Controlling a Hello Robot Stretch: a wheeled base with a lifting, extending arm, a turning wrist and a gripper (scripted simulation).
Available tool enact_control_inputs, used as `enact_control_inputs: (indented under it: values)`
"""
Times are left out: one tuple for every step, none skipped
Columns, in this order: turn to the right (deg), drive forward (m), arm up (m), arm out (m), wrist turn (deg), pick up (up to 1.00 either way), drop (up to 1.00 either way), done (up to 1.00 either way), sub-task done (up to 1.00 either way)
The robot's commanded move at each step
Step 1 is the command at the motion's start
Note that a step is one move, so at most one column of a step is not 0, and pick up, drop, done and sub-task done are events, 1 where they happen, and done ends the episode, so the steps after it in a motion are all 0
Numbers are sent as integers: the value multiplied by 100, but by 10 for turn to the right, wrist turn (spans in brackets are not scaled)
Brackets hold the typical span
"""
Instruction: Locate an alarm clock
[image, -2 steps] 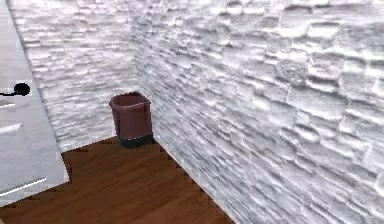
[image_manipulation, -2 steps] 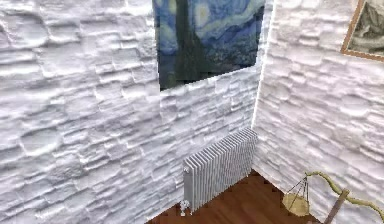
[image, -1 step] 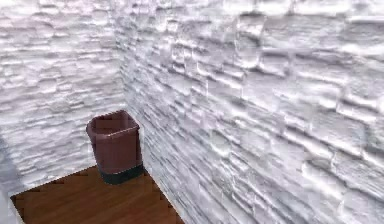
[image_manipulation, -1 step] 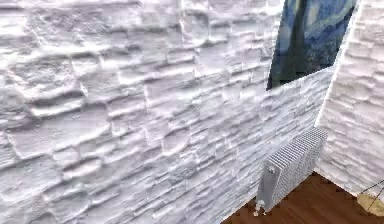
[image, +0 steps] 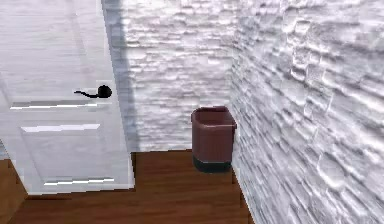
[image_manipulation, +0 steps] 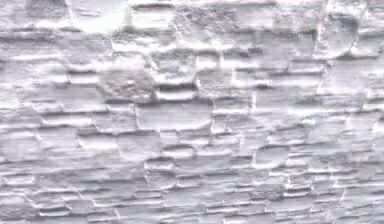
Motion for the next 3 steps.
enact_control_inputs:
  values:
    - [0, 45, 0, 0, 0, 0, 0, 0, 0]
    - [-360, 0, 0, 0, 0, 0, 0, 0, 0]
    - [0, 55, 0, 0, 0, 0, 0, 0, 0]
